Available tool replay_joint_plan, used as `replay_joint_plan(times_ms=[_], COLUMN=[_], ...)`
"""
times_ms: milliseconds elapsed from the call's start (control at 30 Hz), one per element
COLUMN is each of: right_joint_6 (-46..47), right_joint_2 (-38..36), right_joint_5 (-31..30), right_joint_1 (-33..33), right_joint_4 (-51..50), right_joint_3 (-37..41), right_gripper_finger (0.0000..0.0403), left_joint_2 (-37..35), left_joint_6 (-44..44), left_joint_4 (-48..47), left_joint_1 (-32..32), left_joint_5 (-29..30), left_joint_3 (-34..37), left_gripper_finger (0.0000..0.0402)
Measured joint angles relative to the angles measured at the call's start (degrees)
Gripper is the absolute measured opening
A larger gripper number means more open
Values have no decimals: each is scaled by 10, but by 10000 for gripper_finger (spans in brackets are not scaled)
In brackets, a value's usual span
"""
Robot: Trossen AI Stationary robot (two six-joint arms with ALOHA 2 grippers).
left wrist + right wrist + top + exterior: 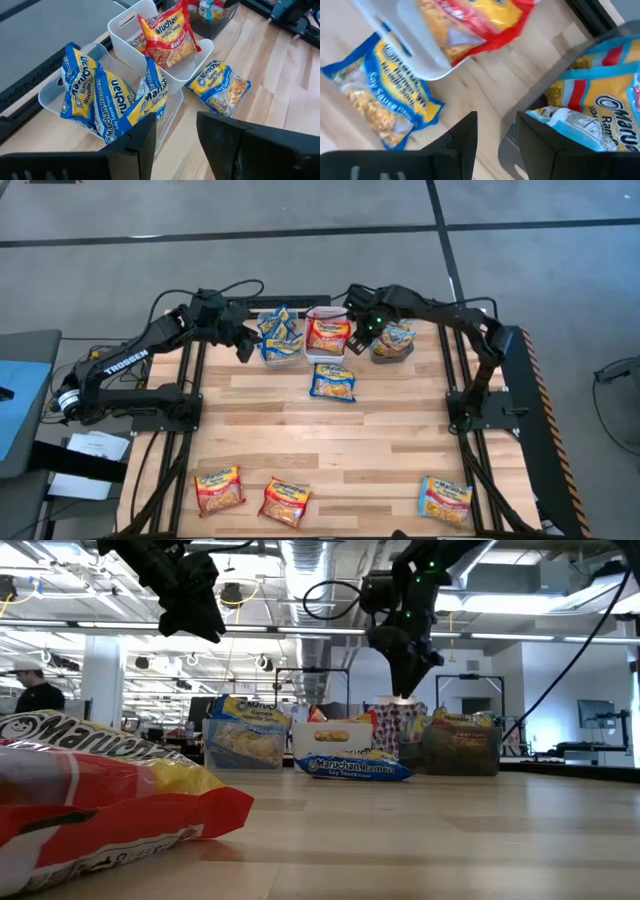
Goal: Sort Maruchan noodles
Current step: Put the red noodle pack into the white bin
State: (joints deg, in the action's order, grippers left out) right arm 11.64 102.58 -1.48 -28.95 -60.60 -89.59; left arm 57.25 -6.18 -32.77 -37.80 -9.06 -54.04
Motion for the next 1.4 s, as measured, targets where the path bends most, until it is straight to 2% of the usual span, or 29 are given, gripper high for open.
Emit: replay_joint_plan(times_ms=[300, 433, 633, 800, 967, 1200, 1400], right_joint_6=[-17, -12, 20, 51, 85, 109, 118], right_joint_2=[-41, -73, -135, -183, -220, -235, -236], right_joint_5=[-41, -46, -47, -48, -48, -48, -48], right_joint_1=[35, 49, 73, 93, 109, 136, 162], right_joint_4=[-41, -53, -52, -51, -52, -67, -85], right_joint_3=[0, 0, 0, 0, 0, 0, 0], right_gripper_finger=[156, 156, 156, 156, 156, 156, 156], left_joint_2=[0, 0, 0, 0, 0, 0, 5], left_joint_6=[14, -25, -78, -96, -97, -96, -96], left_joint_4=[8, 39, 40, 34, 33, 33, 33], left_joint_1=[0, 0, 15, 80, 172, 273, 327], left_joint_5=[10, 28, -64, -75, -73, -67, -67], left_joint_3=[0, 0, -10, -10, -10, -10, -10], left_gripper_finger=[157, 180, 185, 181, 180, 180, 180])
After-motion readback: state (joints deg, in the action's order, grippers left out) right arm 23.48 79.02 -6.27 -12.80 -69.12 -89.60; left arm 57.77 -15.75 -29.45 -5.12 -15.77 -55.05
